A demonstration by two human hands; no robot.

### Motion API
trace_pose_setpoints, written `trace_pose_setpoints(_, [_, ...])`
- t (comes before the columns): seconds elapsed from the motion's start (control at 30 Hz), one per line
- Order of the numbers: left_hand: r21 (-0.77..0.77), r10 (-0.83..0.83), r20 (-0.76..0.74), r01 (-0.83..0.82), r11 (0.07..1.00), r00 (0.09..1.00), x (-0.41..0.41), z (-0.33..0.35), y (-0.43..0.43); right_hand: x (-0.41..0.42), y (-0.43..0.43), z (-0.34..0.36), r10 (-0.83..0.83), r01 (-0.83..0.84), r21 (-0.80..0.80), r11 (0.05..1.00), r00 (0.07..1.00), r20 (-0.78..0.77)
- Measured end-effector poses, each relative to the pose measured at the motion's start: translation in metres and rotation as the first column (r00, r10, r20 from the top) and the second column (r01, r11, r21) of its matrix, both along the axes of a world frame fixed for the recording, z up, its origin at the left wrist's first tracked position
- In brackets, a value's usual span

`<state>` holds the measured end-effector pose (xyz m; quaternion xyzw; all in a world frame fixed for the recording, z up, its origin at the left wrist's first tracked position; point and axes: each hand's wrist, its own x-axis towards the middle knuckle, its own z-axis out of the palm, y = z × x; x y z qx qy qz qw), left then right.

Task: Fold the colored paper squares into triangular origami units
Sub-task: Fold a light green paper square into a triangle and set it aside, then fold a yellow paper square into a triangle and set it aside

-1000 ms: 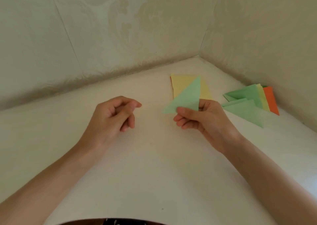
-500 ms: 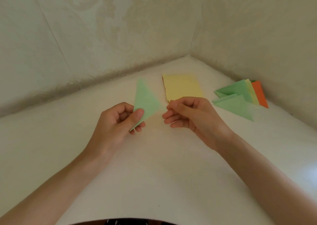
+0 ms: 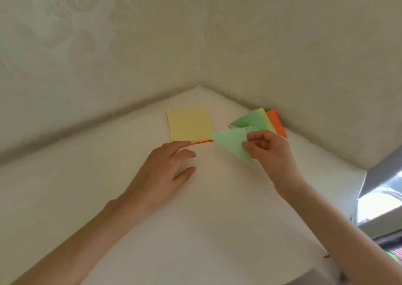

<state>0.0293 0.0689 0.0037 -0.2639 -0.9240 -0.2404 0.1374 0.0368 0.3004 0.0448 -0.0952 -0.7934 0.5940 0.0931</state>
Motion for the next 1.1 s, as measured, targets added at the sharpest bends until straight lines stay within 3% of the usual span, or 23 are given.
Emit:
trace_pose_setpoints(0.1, [-0.149, 0.009, 0.054, -0.001, 0.989, 0.998, -0.008, -0.006, -0.002, -0.011, 0.034, -0.009, -0.043, 0.035, 0.176, 0.984, 0.998, 0.043])
trace_pose_setpoints(0.27, [-0.112, 0.060, 0.093, -0.049, 0.993, 0.994, -0.004, -0.008, -0.003, -0.032, 0.049, -0.021, 0.014, -0.030, 0.430, 0.903, 0.999, 0.040])
trace_pose_setpoints(0.37, [-0.112, 0.041, 0.067, -0.034, 0.993, 0.997, -0.004, -0.007, -0.002, -0.027, 0.047, -0.024, 0.134, 0.024, 0.689, 0.724, 0.975, -0.175])
trace_pose_setpoints(0.43, [-0.117, 0.034, 0.067, -0.026, 0.993, 0.997, -0.004, -0.008, -0.002, -0.018, 0.047, -0.027, 0.336, 0.060, 0.799, 0.599, 0.886, -0.318])
trace_pose_setpoints(0.53, [-0.117, 0.032, 0.070, -0.023, 0.993, 0.997, -0.005, -0.008, -0.001, -0.009, 0.050, -0.037, 0.545, 0.021, 0.915, 0.403, 0.798, -0.258])
trace_pose_setpoints(0.9, [-0.094, 0.016, 0.052, -0.011, 0.995, 0.999, -0.004, -0.007, 0.000, -0.045, 0.051, -0.037, 0.470, -0.028, 0.890, 0.455, 0.857, -0.213])
trace_pose_setpoints(1.1, [-0.062, 0.035, 0.052, -0.032, 0.998, 0.998, -0.004, -0.007, -0.005, -0.043, 0.034, -0.029, 0.497, 0.018, 0.868, 0.496, 0.814, -0.301])
